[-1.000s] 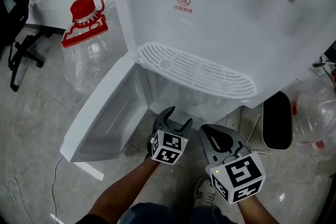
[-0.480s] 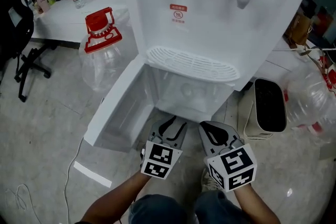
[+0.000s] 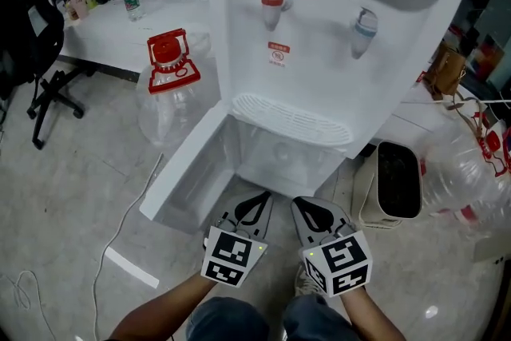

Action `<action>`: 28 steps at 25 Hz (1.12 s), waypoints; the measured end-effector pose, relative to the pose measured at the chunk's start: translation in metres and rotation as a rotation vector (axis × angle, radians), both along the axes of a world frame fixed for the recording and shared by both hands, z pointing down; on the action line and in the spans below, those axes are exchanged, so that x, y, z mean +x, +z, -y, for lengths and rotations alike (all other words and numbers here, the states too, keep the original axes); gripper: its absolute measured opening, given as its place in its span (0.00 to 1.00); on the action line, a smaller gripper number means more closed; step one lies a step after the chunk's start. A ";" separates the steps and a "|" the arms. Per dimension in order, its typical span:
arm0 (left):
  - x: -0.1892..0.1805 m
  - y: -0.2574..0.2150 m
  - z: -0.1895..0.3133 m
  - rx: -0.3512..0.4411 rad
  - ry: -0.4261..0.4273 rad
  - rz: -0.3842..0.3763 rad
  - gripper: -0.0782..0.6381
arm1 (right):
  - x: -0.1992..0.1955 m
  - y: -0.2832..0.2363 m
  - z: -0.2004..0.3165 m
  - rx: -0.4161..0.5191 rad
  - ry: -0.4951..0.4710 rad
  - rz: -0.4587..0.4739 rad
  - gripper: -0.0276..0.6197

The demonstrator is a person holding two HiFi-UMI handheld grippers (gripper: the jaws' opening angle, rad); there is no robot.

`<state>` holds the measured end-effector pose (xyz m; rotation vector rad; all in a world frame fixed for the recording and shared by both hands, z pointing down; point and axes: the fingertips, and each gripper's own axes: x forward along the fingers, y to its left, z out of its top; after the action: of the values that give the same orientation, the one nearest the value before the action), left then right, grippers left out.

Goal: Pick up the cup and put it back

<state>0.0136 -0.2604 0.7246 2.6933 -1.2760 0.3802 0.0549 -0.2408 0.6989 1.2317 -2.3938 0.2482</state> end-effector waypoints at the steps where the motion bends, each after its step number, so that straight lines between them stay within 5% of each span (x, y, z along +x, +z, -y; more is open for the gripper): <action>1: 0.000 -0.004 0.002 0.000 -0.006 0.004 0.12 | -0.001 -0.001 0.001 -0.004 -0.006 0.001 0.08; 13: 0.003 -0.122 0.012 -0.089 -0.070 0.014 0.12 | -0.008 -0.109 0.010 -0.099 -0.137 -0.029 0.08; 28: 0.003 -0.411 -0.022 -0.136 -0.101 0.074 0.12 | -0.012 -0.397 -0.011 -0.114 -0.159 0.006 0.08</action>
<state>0.0168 -0.2385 0.3132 2.5135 -1.3469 0.5382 0.0424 -0.2293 0.3018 0.9858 -2.4312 0.3342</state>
